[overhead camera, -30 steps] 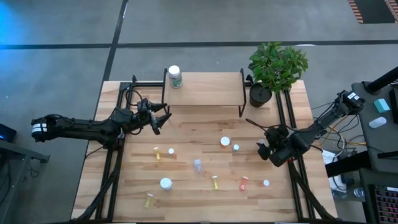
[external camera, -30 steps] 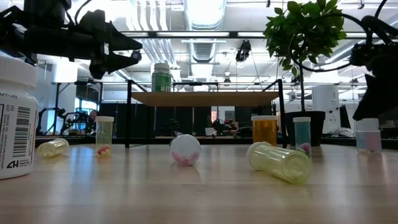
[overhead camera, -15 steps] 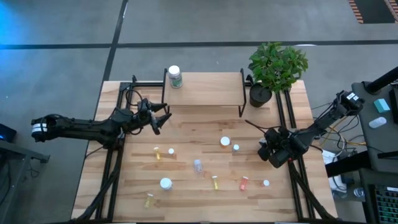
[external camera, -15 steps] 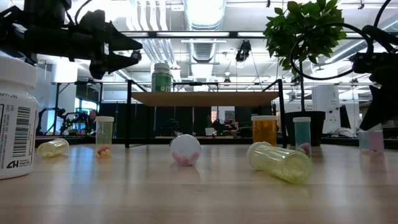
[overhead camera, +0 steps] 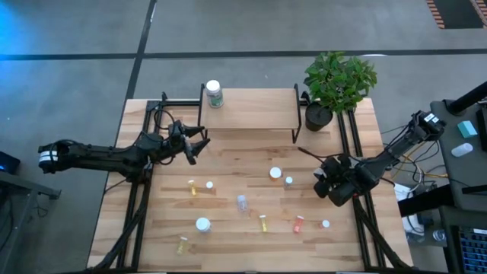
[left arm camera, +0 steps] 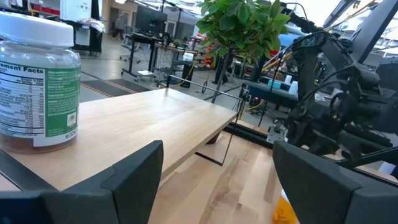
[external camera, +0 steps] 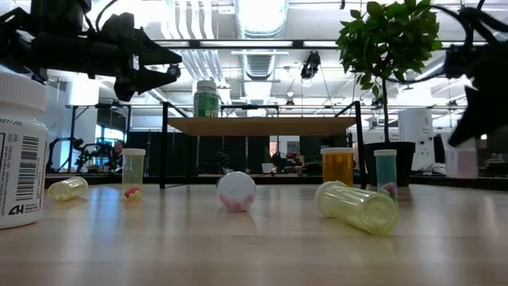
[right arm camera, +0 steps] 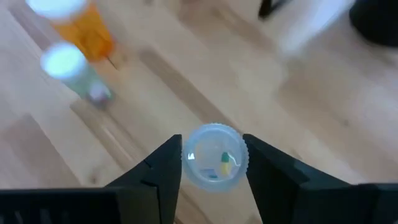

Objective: Pick and place medicine bottles onto shelf by color
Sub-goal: Put the transparent pill bottle on the shelf

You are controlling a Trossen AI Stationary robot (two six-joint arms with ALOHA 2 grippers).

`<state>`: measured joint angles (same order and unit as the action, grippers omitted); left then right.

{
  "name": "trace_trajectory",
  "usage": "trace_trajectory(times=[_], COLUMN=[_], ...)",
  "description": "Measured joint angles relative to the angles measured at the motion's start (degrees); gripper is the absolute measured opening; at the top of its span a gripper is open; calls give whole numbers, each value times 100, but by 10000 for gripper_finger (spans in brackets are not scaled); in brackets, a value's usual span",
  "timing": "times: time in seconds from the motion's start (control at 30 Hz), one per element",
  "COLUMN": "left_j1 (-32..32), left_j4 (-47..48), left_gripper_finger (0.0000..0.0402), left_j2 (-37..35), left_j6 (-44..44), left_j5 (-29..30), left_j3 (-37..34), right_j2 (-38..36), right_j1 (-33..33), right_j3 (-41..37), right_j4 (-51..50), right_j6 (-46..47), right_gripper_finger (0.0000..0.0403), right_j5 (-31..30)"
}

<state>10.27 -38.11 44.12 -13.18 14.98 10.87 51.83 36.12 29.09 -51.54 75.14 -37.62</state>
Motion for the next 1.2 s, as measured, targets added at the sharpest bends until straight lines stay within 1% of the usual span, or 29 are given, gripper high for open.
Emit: trace_trajectory(times=[0.17,0.27,0.43,0.6,0.73,0.9,1.07,1.2], left_j1=[-1,-1,1,-1,-1,-1,-1,-1], left_j4=[0,0,0,1,6,4,11,172], left_gripper_finger=[286,286,286,286,286,286,286,286], left_j2=[0,0,0,1,11,11,11,11], left_j6=[-1,-7,-57,-154,-158,-158,-159,-158], left_j5=[0,-1,-4,-149,-309,-321,-494,-629], left_j3=[2,2,2,1,0,2,0,0], right_j2=[0,0,0,0,0,41,201,433], right_j1=[-59,-209,-651,-1150,-1565,-2136,-2707,-3159], right_j3=[417,663,941,1121,1178,1177,1178,1178], right_j4=[10,100,713,1699,2605,3700,4555,5092], right_j6=[-475,-941,-2053,-3334,-4305,-5246,-5839,-6091], right_gripper_finger=[145,141,150,147,145,151,148,148], right_j5=[-604,-789,-801,-680,-321,396,1153,1749])
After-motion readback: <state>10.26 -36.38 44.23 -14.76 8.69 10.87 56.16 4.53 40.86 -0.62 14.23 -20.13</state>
